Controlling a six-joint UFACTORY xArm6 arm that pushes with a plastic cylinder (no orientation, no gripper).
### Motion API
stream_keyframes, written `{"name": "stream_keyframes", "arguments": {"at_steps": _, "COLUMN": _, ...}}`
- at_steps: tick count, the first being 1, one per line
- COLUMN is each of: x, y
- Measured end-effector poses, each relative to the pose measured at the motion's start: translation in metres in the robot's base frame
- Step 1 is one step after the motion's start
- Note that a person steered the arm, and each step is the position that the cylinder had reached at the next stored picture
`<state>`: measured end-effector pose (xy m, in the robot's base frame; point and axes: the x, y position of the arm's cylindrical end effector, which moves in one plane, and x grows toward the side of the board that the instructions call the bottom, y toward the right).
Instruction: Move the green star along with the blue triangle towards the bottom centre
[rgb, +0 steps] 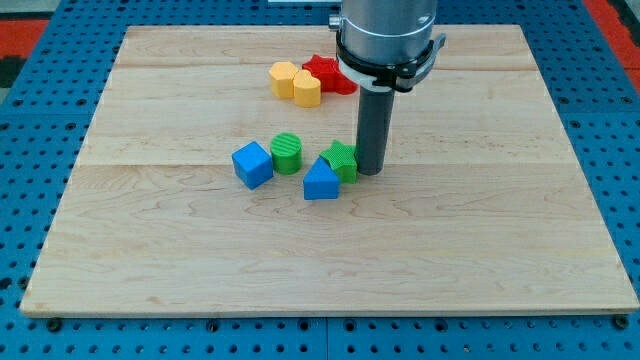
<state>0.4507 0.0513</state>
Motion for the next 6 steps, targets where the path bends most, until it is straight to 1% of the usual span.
{"name": "stream_keyframes", "arguments": {"at_steps": 4, "x": -0.003, "y": -0.004}}
{"name": "stream_keyframes", "arguments": {"at_steps": 6, "x": -0.015, "y": -0.007}}
